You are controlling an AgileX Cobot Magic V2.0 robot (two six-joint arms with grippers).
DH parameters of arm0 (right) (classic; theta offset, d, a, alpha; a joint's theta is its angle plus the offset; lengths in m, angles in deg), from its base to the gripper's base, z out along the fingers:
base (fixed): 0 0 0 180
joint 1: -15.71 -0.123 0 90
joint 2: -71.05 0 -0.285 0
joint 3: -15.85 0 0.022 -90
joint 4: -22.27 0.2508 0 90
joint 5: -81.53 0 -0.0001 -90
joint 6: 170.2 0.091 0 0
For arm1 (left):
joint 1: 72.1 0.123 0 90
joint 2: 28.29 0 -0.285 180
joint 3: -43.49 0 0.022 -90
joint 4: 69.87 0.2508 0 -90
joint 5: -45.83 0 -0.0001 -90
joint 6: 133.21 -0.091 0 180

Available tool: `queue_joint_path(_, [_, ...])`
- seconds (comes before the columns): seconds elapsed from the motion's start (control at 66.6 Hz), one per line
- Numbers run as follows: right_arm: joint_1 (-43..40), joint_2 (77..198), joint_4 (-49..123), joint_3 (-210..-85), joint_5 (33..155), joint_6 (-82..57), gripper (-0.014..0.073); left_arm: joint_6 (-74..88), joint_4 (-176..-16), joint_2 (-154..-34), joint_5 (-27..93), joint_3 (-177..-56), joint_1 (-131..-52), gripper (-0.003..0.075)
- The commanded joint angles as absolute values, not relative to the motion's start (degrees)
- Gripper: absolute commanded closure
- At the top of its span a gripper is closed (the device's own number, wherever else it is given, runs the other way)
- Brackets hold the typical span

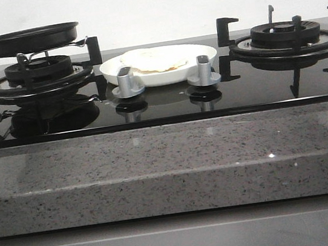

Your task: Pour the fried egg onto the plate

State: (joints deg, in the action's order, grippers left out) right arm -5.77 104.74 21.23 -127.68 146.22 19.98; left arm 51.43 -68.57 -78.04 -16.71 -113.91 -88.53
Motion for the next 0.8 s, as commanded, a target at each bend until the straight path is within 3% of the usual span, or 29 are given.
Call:
queue_joint_path(0.0, [-5.75, 105.02, 20.34, -128.93, 143.15, 19.66, 0.0702, 51.87, -68.86, -77.99, -13.43, -115.21, -88.87, 0.074])
queue_joint_path(0.225, [-5.75, 105.02, 20.34, -128.93, 143.2, 19.66, 0.0702, 51.63, -66.4, -72.25, -7.24, -109.43, -86.25, 0.074])
queue_joint_path(0.481, [-5.75, 105.02, 20.34, -128.93, 143.2, 19.66, 0.0702, 51.63, -66.79, -58.34, 18.19, -90.2, -80.1, 0.074])
queue_joint_path(0.781, [-5.75, 105.02, 20.34, -128.93, 143.2, 19.66, 0.0702, 51.74, -68.86, -41.11, 36.89, -68.34, -77.8, 0.074])
